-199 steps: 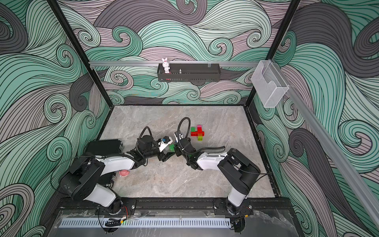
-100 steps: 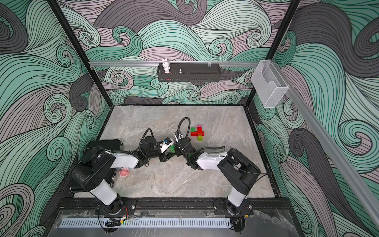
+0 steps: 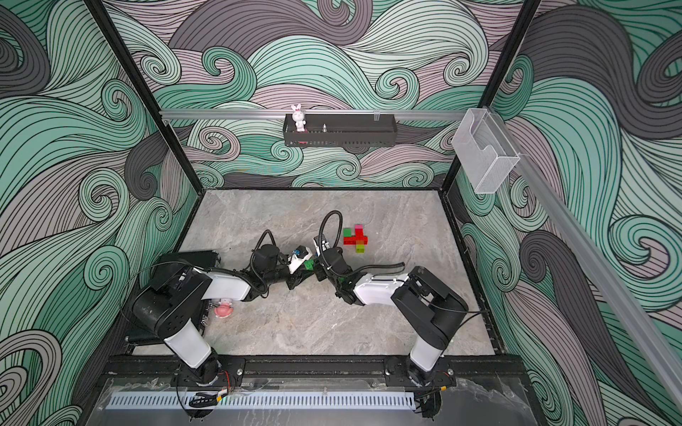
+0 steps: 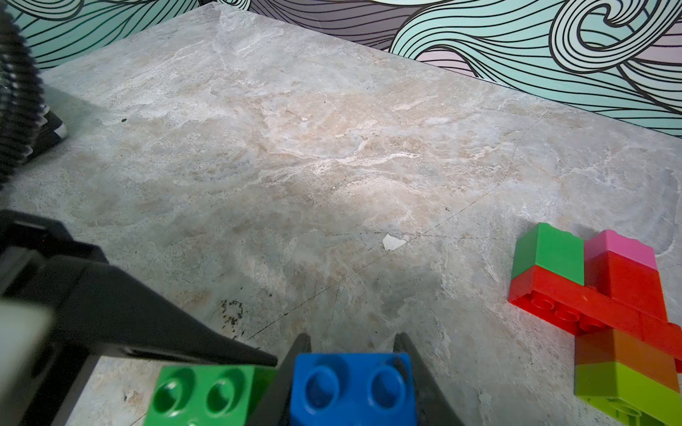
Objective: Assemble the number 4 with lego
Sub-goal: Place the lego brick at the center of the board.
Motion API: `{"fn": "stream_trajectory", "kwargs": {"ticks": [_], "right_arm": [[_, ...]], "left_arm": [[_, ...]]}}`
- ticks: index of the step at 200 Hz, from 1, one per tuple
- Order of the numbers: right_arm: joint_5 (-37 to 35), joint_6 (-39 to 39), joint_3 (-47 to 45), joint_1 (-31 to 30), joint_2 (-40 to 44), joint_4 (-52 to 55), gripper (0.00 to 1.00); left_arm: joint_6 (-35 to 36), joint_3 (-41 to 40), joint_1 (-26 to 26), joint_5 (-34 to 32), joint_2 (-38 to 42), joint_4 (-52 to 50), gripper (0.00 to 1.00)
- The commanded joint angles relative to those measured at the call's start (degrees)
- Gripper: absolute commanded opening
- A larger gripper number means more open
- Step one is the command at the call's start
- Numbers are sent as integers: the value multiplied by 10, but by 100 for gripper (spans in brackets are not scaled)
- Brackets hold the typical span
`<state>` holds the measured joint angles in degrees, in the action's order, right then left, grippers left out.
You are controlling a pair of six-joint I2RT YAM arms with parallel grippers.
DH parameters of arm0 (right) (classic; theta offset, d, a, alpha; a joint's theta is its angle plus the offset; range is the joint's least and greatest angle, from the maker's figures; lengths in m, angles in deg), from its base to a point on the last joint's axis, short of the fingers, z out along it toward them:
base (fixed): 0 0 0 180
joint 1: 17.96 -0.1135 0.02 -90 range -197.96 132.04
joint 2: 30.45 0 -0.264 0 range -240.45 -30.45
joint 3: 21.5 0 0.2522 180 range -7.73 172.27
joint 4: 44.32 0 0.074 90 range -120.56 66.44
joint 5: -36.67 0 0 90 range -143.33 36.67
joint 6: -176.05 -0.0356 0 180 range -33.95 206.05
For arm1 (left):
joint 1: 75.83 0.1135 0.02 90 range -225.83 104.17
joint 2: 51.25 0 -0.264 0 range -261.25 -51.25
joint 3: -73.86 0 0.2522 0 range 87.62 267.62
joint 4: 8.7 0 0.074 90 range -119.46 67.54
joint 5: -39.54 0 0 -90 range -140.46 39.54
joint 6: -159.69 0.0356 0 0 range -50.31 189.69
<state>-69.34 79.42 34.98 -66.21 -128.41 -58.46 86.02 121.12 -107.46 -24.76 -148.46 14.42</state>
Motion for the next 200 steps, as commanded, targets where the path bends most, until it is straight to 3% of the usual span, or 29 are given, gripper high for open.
{"fn": "stream_trajectory", "kwargs": {"ticks": [1, 45, 128, 184, 200], "right_arm": [[47, -4, -48, -6, -63, 217, 0], [45, -5, -49, -6, -57, 219, 1], [46, -5, -50, -6, -55, 220, 4], [46, -4, -48, -7, -57, 221, 8], [45, -6, -49, -7, -50, 223, 13]], "left_arm": [[-1, 7, -4, 13, -10, 16, 34], [20, -2, -10, -6, -10, 18, 23], [78, 12, -29, -49, -2, -70, 20], [72, 21, -29, -53, -3, -94, 0], [61, 21, -28, -59, -1, -92, 0]]}}
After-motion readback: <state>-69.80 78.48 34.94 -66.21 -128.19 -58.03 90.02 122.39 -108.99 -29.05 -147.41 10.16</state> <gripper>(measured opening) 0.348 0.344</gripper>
